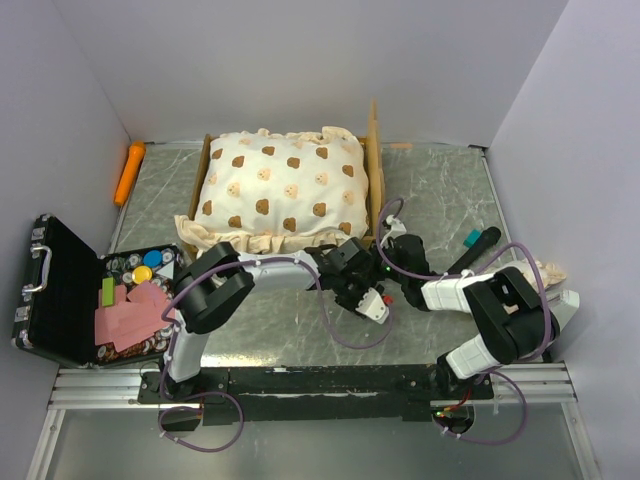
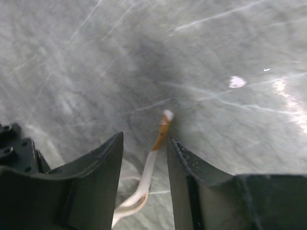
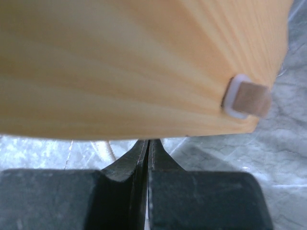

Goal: Set up the pet bed

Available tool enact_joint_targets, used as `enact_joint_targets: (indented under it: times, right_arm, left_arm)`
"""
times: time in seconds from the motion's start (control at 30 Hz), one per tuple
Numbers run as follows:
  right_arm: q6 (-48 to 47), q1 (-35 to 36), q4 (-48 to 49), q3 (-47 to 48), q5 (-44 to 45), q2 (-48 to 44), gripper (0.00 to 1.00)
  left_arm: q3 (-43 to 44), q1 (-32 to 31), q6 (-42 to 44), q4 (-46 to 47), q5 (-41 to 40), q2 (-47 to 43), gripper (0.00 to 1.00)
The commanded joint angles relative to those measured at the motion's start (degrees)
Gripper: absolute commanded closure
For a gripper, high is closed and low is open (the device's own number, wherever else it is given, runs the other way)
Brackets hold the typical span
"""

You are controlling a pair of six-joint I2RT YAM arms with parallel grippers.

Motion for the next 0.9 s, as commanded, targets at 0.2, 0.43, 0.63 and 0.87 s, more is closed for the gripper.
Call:
enact_joint_targets:
  times: [0.2, 0.43, 0.63, 0.87]
  right_arm:
    - [-2.91, 0.88, -2.48, 1.76, 3.58, -4.87, 1.0]
    - [-3.62, 1.15, -3.72, 1.85, 4.73, -5.67, 1.0]
    - [-3.62, 1.15, -5.12, 0.8, 6.57, -8.3, 1.0]
    - [-3.44, 1.06, -8.55, -0.17, 12.11, -11.12, 1.0]
  left_arm:
    - [-3.46, -1.9, 0.02, 2.76, -3.96, 2.85, 0.61]
    - [-3.46, -1.99, 2.48, -3.48, -5.63, 3.56, 0.99]
    - [-3.63, -0.68, -4.18, -7.44, -4.68, -0.47, 0.99]
    - [-7.85, 10.03, -18.25, -3.75, 7.18, -11.37, 0.99]
